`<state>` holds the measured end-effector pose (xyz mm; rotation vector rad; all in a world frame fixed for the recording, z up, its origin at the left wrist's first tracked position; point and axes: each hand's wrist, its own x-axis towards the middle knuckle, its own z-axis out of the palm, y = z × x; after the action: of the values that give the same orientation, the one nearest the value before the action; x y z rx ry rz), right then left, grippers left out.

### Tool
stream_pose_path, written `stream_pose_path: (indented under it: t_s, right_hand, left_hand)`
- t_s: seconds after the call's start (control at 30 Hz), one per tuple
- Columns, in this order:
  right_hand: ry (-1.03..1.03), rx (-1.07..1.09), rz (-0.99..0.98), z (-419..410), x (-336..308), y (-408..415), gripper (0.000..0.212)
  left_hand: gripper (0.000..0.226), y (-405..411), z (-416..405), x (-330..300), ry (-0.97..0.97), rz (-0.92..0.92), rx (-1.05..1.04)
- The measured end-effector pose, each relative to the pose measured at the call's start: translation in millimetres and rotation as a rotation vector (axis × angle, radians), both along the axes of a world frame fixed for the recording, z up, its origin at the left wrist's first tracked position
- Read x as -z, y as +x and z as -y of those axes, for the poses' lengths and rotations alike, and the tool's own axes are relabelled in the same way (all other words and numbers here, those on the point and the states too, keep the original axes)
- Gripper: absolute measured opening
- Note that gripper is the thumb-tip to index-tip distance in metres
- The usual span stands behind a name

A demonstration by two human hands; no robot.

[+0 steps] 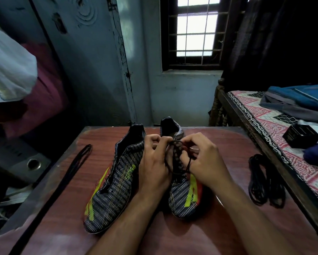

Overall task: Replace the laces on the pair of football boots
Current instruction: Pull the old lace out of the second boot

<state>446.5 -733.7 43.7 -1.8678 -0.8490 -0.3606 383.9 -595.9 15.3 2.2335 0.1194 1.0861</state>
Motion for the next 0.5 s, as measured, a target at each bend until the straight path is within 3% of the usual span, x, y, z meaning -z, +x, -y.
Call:
stream_pose_path:
  t_s: [0.3, 0.4, 0.5]
  right_hand:
    - [-0.085, 0.041, 0.095, -0.8, 11.1, 7.6, 0.010]
    - [-0.078, 0.063, 0.088, -2.8, 10.7, 5.5, 0.017]
    - [0.041, 0.073, 0.066, -4.5, 7.8, 1.6, 0.010]
  left_hand:
    - [0.023, -1.2, 3.7, -1.4, -0.056, 0.135, 0.120]
    - [0.021, -1.2, 3.3, -1.0, -0.055, 0.102, 0.122]
    - [0.039, 0.7, -0.3, 0.5, -0.031, 0.009, 0.031]
